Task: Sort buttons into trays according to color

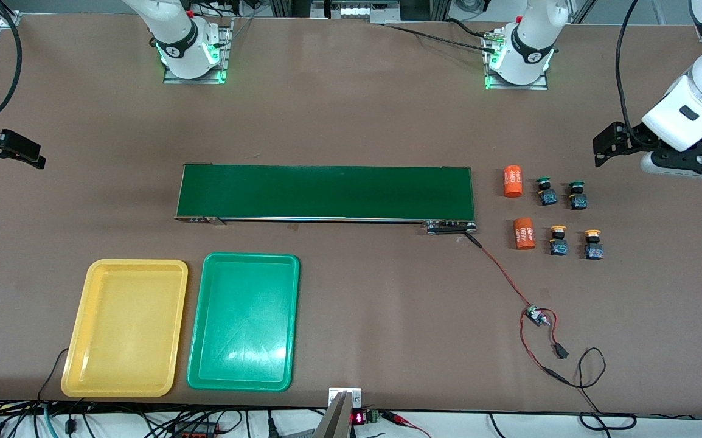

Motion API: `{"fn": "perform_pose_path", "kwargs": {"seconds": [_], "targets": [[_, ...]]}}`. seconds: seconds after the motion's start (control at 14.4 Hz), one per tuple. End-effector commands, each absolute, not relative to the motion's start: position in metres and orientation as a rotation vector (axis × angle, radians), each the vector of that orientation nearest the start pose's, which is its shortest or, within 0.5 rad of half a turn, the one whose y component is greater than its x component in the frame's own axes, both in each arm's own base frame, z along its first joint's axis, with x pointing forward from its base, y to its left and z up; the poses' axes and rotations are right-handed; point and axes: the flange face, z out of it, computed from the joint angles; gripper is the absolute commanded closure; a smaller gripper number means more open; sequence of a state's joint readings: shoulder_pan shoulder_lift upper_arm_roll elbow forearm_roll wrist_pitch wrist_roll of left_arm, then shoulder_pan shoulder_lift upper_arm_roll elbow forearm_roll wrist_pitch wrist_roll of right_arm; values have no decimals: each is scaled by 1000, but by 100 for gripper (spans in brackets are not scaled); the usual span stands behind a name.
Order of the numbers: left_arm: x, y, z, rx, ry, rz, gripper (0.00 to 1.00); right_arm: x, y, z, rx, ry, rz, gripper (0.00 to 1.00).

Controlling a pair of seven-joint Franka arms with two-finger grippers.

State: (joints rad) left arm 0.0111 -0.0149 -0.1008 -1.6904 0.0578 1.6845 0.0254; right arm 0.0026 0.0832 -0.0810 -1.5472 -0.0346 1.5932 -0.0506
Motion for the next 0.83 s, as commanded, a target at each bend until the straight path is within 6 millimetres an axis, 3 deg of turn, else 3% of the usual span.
{"fn": "perform_pose_path", "kwargs": {"seconds": [0.0, 0.76], "targets": [[559, -47, 591, -3092, 215, -4, 0, 575, -46, 596, -3167, 57, 41, 0], [558, -49, 584, -3092, 198, 47, 0, 575, -44, 594, -3166, 52, 48, 0]]}}
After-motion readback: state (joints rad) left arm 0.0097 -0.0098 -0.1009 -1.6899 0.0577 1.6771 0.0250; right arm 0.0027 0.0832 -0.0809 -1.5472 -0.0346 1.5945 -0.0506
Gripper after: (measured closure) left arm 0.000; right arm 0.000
